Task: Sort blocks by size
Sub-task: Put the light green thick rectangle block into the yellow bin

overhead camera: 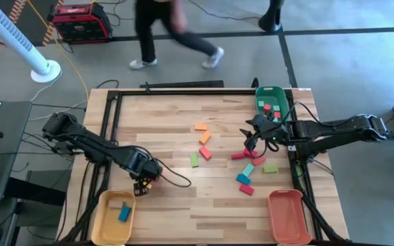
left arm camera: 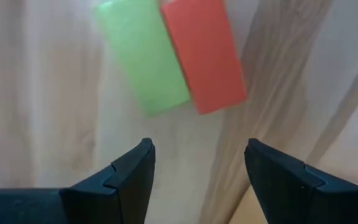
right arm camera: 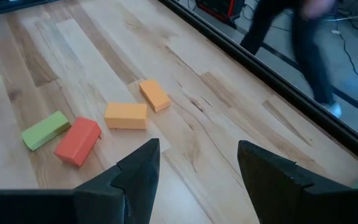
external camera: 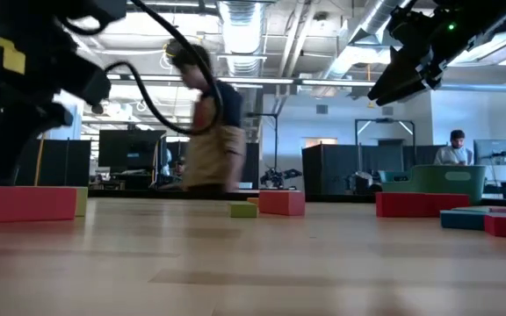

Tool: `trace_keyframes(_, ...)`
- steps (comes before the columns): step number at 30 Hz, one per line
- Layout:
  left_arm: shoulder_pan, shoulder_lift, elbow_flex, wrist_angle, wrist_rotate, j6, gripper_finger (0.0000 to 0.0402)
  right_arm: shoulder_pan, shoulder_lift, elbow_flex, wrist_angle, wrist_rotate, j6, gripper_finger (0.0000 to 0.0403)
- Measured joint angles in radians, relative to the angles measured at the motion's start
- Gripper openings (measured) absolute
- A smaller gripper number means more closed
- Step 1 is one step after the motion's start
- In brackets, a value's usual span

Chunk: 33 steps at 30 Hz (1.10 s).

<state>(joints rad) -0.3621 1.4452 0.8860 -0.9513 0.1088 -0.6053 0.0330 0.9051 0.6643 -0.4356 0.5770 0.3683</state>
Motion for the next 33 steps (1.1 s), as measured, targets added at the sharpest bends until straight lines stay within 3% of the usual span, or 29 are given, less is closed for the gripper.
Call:
trace_keyframes(6, 0.076, 0.0, -0.07, 0.082, 0.028, 0.027, 0.0235, 0.0, 0.0, 0.0, 0.003, 0.0, -0.003, 0.0245)
trace_keyframes(11, 0.161, 0.017, -0.088, 0.123, -0.017, 0.076, 0.0235, 0.0, 0.0, 0.0, 0.003, 0.0, -0.003, 0.0245)
trace_keyframes(21, 0.306, 0.111, -0.085, 0.404, -0.085, 0.254, 0.0235, 0.0, 0.0, 0.0, 0.007, 0.0, -0.003, 0.0245)
trace_keyframes(25, 0.347, 0.13, -0.055, 0.353, -0.074, 0.292, 0.0235, 0.0, 0.0, 0.0, 0.004, 0.0, -0.002, 0.0245)
trace_keyframes(33, 0.335, 0.067, 0.04, 0.117, -0.167, 0.315, 0.0235, -0.001, 0.0, 0.0, -0.004, 0.0, -0.002, 0.0245)
